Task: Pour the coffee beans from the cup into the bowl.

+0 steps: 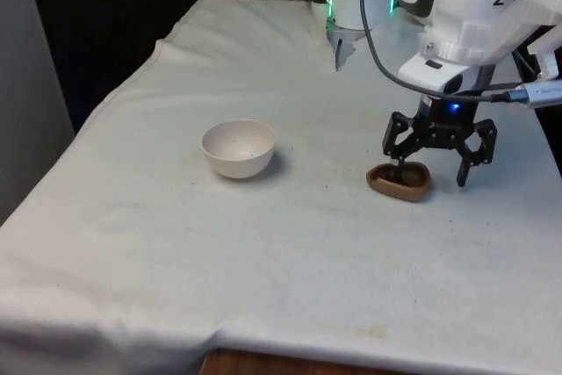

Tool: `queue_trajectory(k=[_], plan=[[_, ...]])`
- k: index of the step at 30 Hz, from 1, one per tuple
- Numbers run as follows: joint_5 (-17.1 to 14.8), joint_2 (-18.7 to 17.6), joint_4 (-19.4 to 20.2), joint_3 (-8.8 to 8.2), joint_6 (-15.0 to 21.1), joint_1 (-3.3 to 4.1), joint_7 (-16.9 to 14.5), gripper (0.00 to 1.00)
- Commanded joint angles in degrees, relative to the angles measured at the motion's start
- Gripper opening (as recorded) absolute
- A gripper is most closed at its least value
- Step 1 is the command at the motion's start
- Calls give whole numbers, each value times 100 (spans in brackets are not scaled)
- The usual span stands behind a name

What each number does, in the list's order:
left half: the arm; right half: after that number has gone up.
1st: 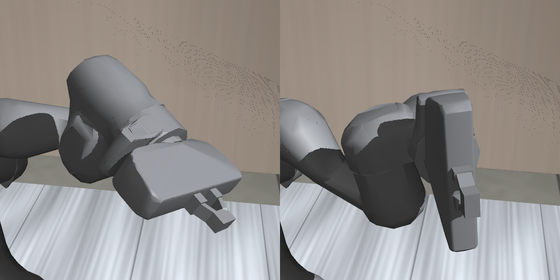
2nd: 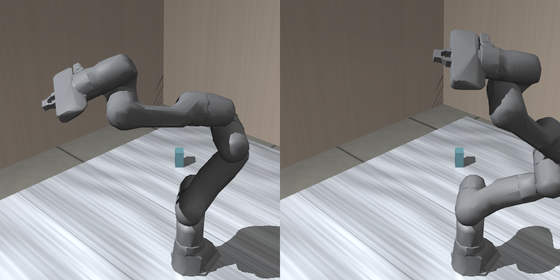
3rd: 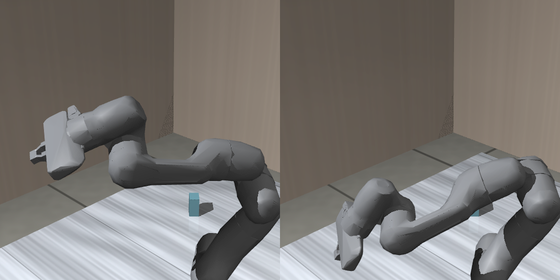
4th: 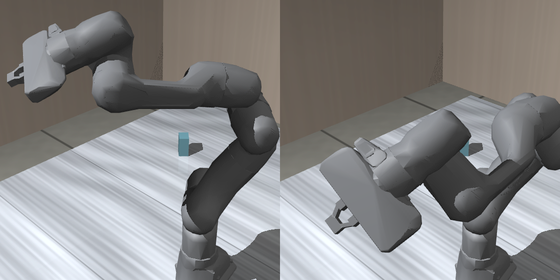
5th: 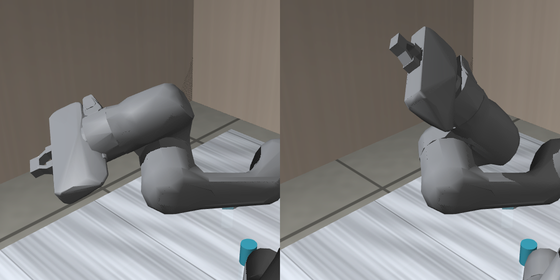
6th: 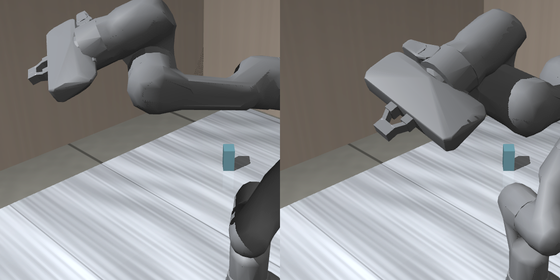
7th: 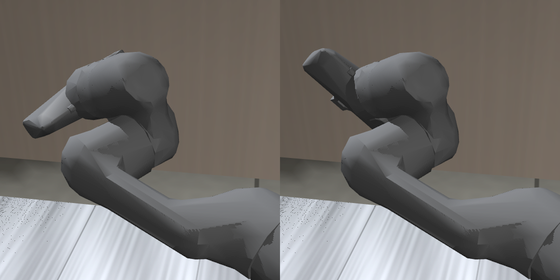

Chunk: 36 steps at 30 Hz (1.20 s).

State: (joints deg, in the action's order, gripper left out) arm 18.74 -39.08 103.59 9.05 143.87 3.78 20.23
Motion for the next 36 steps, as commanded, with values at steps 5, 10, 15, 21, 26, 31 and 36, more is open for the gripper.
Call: queue_trajectory(k=[5, 10, 15, 21, 26, 31, 36], plan=[[11, 0, -6, -11, 0, 6, 11, 90], [0, 0, 0, 0, 0, 0, 0, 55], [6, 0, -6, 0, 0, 0, 0, 30], [0, 0, 0, 0, 6, 0, 0, 0], [0, -6, 0, 0, 6, -6, 0, 0], [-6, 6, 0, 6, 6, -6, -6, 0], [-23, 69, 11, 23, -11, -34, -29, 0]])
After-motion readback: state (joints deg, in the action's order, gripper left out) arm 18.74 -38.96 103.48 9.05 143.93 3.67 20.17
